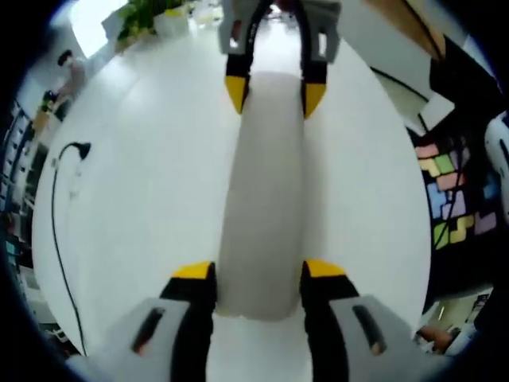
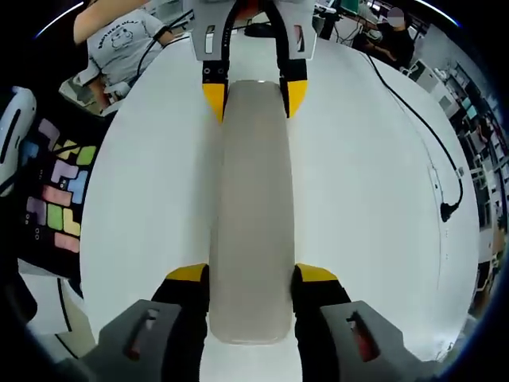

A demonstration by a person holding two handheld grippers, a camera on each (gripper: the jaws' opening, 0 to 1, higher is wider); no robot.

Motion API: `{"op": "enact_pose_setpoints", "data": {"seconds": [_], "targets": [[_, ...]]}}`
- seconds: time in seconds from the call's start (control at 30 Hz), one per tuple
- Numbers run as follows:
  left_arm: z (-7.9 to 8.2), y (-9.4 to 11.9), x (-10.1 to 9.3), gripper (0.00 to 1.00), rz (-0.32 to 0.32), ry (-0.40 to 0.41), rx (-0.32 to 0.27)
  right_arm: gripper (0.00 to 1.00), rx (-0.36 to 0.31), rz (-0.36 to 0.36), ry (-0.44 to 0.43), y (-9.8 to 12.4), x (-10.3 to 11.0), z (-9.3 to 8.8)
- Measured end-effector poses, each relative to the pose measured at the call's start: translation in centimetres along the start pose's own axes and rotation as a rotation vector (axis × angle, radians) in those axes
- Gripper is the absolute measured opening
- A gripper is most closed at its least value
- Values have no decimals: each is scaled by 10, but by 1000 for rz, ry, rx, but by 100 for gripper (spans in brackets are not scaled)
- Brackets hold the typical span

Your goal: Arrange the utensils inside the cutlery case until each visible utensil rests in its matching compartment.

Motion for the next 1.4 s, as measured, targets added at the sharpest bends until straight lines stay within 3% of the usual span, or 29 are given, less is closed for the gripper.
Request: {"op": "enact_pose_setpoints", "data": {"seconds": [0.47, 0.87, 1.4], "targets": [[-1, -4, 2, 45, -1, 8, 13, 42, -10, -2, 7, -7, -4, -2], [-4, -12, 4, 44, -19, 17, 20, 43, 19, 1, 1, -15, -7, 0], [-8, -13, 1, 46, 6, 16, -42, 44, 49, -5, -46, -16, -6, 1]]}}
Point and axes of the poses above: the point that each gripper's makers call its tool centre point, and the gripper's own axes: y roughly backward along the fingers, x roughly to its left, z roughly out of its top, the point moved 9 cm from there along y, roughly backward along the fingers, and after that the axes turned 10 degrees about -y, right-handed, at the moved point
